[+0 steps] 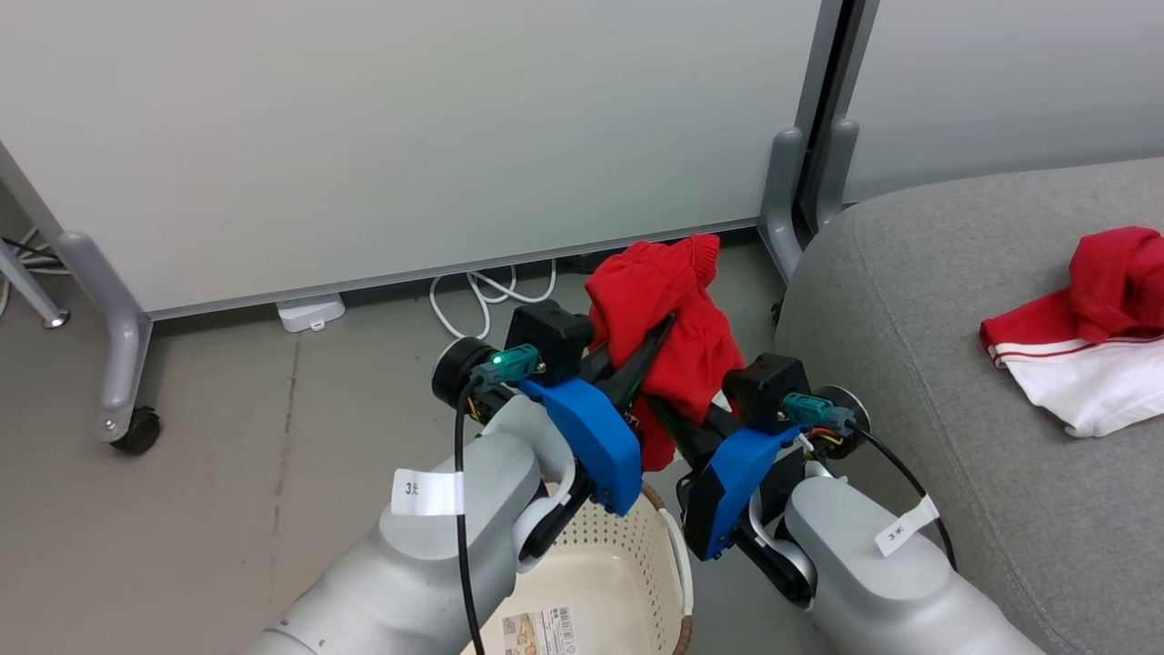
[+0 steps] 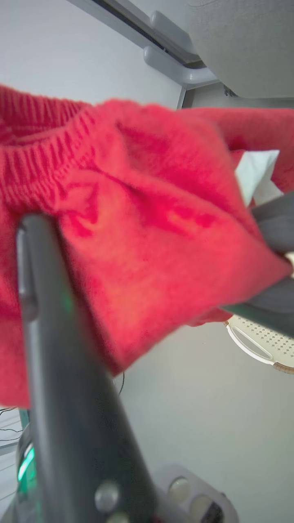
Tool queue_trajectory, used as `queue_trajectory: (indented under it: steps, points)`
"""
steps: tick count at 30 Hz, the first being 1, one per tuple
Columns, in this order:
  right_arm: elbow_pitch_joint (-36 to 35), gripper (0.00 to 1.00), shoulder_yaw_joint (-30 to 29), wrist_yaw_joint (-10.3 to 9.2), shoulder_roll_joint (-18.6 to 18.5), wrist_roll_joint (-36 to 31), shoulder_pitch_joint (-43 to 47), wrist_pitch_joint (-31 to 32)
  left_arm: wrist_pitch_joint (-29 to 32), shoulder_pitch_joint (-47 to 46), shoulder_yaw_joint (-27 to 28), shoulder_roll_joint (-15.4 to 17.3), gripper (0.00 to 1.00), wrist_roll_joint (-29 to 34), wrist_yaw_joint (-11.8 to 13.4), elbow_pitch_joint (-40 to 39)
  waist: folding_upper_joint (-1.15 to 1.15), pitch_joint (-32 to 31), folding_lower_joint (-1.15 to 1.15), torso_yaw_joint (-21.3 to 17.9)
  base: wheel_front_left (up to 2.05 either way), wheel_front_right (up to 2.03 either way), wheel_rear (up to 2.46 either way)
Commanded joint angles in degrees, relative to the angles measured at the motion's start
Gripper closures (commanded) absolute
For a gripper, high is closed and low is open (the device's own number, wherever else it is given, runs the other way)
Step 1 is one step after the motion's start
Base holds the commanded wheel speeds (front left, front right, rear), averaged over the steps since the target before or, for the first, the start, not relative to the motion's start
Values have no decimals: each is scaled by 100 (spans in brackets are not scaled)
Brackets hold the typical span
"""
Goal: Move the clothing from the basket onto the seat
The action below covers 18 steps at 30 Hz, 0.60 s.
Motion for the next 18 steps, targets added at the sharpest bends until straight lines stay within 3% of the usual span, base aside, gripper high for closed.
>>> queue_trajectory:
  steps: [1,16,17,18]
  points:
    - [32,100,23,1,-31,41,-86,-43,-39,-92,6,-2,100,-1,-3,45,0,2,0,-13,0,0,0]
    - [-121,100,-56,1,-119,-83,34,-50,-64,-60,15,-2,100,-25,-3,164,0,-19,0,-83,0,0,0]
    - [-126,100,-54,1,-116,-89,50,-51,-66,-55,19,-2,99,-28,-3,171,0,-24,0,-88,0,0,0]
    - [-132,100,-52,1,-115,-99,62,-51,-68,-52,23,-2,81,-32,-3,179,0,-27,0,-93,0,0,0]
